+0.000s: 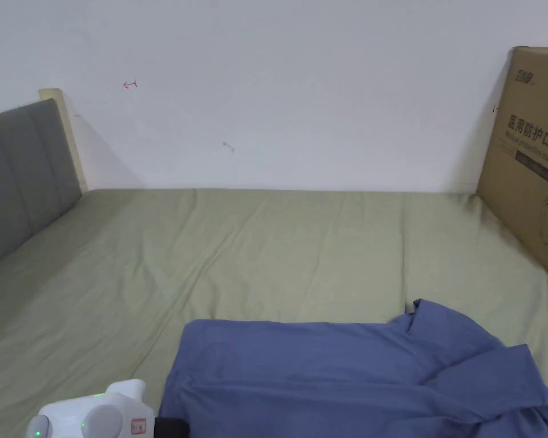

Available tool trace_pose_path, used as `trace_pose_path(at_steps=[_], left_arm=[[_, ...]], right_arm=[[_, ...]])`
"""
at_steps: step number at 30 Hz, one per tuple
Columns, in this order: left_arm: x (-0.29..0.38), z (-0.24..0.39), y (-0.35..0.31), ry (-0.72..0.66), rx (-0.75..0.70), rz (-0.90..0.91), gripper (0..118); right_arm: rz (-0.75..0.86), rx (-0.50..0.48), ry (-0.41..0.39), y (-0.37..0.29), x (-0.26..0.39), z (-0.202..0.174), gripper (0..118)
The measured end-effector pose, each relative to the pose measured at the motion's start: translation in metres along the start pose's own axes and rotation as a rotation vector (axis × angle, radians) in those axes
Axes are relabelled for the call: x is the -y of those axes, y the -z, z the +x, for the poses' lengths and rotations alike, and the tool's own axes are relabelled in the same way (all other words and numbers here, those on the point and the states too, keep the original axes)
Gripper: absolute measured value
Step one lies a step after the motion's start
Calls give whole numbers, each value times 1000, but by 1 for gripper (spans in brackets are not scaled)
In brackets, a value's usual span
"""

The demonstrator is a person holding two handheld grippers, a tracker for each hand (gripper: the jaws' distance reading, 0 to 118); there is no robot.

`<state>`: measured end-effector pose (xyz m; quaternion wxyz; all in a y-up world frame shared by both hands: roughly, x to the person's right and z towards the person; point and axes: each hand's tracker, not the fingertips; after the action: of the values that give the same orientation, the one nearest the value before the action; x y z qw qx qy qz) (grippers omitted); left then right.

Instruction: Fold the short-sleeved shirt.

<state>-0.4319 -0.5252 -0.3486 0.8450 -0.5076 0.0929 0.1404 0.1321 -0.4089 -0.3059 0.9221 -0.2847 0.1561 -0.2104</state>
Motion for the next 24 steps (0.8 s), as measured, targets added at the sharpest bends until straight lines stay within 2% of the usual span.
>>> trace_pose_path(at_steps=[3,5,6,8,9,10,12,13,14,15,17,18,19,21,22,23,24], left_arm=[[11,14,12,91,-41,12,110],[11,25,11,137,-94,4,107],[12,28,6,101,-94,18,102],[14,32,-7,109,-64,53,68],[17,34,-14,137,-42,92,41],[19,36,-21,166,-4,121,2],[21,32,-31,200,18,128,3],[22,30,-36,182,30,139,3],[23,27,-41,171,40,157,3],[20,24,-45,168,39,177,3],[19,19,-54,159,12,225,3],[17,15,-57,155,23,219,3],[15,17,-61,145,37,214,3],[15,17,-62,139,41,203,3],[17,19,-63,144,34,200,3],[16,15,-58,161,16,203,3],[17,15,-57,173,0,207,3]], right_arm=[[-3,16,-12,1,-1,2,4],[45,45,-20,-2,-3,1,5],[98,64,-25,-4,-6,2,6],[198,107,-28,-10,-12,6,14],[226,111,-23,-10,-18,10,19],[212,81,-12,-7,-24,15,24],[90,-46,135,7,-38,36,24],[18,-47,189,18,-43,47,24],[-17,-35,207,26,-45,55,24],[-56,4,184,37,-47,64,24],[-136,147,77,59,-49,76,24],[-182,138,49,72,-48,87,24],[-231,137,45,84,-48,98,40],[-334,202,103,106,-42,116,111],[-365,210,134,115,-38,126,117],[-359,202,160,117,-35,136,117],[-373,249,170,123,-33,143,117]])
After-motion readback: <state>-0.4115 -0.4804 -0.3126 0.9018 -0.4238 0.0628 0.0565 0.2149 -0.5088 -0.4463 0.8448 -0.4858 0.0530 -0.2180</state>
